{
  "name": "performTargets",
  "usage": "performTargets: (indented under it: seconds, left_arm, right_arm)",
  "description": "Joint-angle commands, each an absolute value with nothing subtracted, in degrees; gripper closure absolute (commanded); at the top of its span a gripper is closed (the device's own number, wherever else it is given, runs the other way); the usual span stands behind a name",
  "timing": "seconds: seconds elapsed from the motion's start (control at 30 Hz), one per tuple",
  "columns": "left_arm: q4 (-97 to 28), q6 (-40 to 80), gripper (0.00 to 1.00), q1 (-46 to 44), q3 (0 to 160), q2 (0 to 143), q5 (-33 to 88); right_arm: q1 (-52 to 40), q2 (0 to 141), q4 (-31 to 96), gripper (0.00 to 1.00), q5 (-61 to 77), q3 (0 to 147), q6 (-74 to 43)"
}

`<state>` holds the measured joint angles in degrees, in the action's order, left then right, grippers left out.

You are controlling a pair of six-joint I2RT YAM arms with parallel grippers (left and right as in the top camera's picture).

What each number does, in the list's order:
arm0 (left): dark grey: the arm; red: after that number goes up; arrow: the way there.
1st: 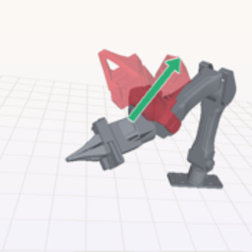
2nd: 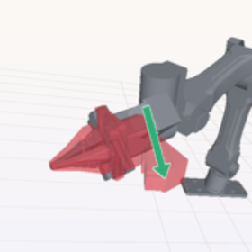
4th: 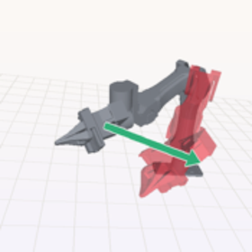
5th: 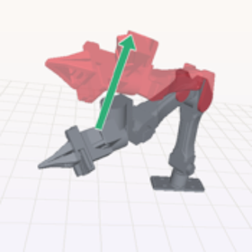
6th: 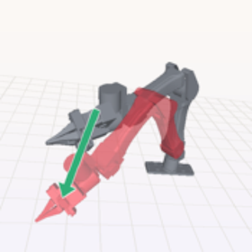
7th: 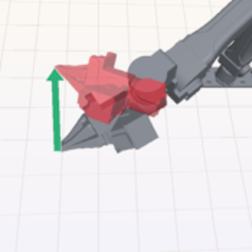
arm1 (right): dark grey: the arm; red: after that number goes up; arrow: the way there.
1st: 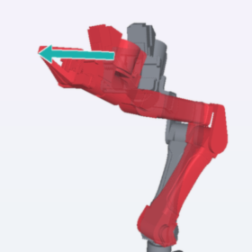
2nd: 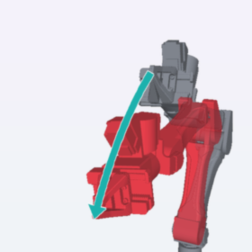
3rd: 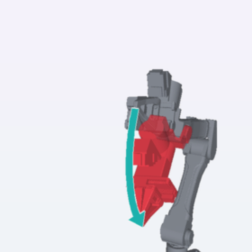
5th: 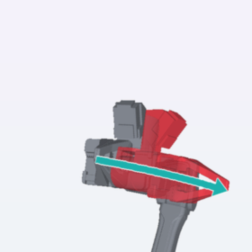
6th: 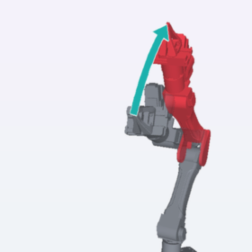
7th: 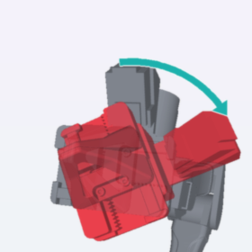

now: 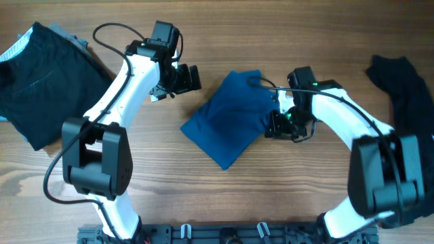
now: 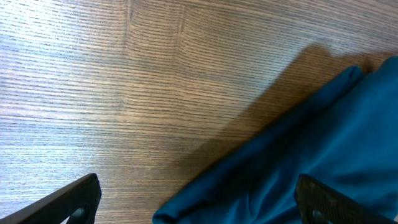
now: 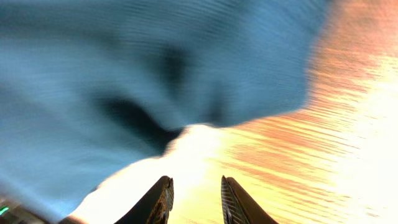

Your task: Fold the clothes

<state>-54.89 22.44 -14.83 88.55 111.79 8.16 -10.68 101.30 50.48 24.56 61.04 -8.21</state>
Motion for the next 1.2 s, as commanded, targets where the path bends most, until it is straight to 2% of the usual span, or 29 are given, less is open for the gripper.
performTargets:
  seconds: [0.0,0.27,0.4,0.47,0.57,0.67,0.97,1.17]
  left_arm:
    - [-54.52,22.96,0.00,-14.66,88.12,112.33,8.05]
    - [-54.52,22.96,0.00,-14.66,88.12,112.33,8.05]
    - [-54.52,22.96,0.00,-14.68,88.12,112.33,8.05]
    - [-54.81,22.96,0.00,-14.68,88.12,112.33,8.05]
    - [-55.48,22.96,0.00,-14.68,88.12,112.33,8.05]
    - [-55.99,22.96,0.00,-14.68,88.12,112.33,8.10]
    - [-50.83,22.74,0.00,-14.68,88.12,112.42,19.59]
    - [-43.35,22.76,0.00,-16.27,88.07,114.30,28.45]
  right_arm:
    - [-12.75,94.21,49.63,0.66,44.07,63.16,2.63]
    - [-21.54,100.77,42.33,0.65,54.22,58.02,4.38]
    - [-25.71,106.50,40.82,0.63,54.35,57.60,4.34]
    - [-25.74,108.68,41.01,0.60,49.84,57.60,1.80]
    - [-23.88,109.30,41.43,0.59,31.99,57.63,-8.12]
    - [-19.75,109.27,41.65,0.59,20.32,57.63,-9.67]
    - [-4.40,108.51,43.42,0.59,14.61,58.72,-8.91]
    - [-2.22,97.19,50.70,0.58,14.87,61.76,-4.47]
